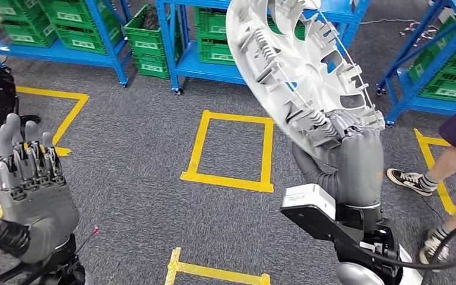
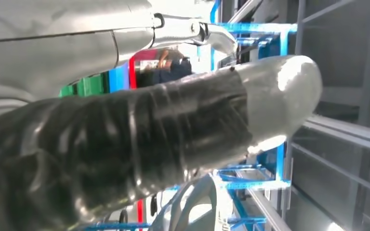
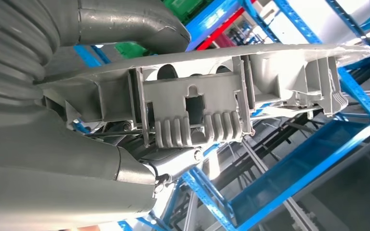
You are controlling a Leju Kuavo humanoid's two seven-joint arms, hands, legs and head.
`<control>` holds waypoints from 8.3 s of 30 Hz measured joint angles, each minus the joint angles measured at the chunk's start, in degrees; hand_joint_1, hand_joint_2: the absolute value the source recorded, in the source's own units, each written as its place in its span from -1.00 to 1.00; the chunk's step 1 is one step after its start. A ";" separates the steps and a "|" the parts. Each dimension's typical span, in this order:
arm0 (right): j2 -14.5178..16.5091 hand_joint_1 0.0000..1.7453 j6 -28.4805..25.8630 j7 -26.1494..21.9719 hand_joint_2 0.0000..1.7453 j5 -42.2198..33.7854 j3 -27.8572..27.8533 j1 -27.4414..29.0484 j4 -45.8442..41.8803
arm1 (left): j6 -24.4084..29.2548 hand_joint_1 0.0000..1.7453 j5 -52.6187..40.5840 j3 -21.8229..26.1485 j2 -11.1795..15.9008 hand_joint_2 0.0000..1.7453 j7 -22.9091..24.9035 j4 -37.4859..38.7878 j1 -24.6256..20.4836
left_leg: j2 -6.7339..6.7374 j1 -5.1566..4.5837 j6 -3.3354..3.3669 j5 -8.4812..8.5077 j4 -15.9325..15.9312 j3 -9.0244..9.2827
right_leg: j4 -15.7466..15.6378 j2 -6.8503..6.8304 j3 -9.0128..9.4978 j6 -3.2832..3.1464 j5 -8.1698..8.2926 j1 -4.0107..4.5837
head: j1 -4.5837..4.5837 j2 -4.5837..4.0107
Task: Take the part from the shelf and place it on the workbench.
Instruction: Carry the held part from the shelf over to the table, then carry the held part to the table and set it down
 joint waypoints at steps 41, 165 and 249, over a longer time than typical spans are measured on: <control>3.73 1.00 -0.99 -4.73 1.00 -5.93 3.28 -2.88 7.29 | 6.68 -1.00 -0.87 2.24 1.14 -1.00 -0.79 -3.57 5.00 | -7.01 0.43 -1.54 -0.93 3.33 -2.61 | -1.82 4.74 -0.66 -1.58 3.24 -0.25 | 0.26 0.00; 14.15 1.00 2.16 -15.33 1.00 -13.74 10.44 -2.53 22.88 | 11.17 -1.00 -17.79 3.13 5.45 -1.00 7.51 -8.88 -2.39 | -8.11 1.27 -2.85 -1.03 2.61 -1.54 | -3.34 3.99 0.18 -2.74 4.56 0.32 | 1.45 0.00; 37.01 -0.51 21.08 -7.69 1.00 -49.22 22.94 -32.84 96.91 | 10.41 -1.00 -14.60 -4.68 2.97 -1.00 4.86 -3.02 -9.92 | -0.25 1.32 -1.44 -2.92 4.31 0.68 | 12.40 -0.10 -6.25 -0.99 -3.79 0.68 | 1.88 0.00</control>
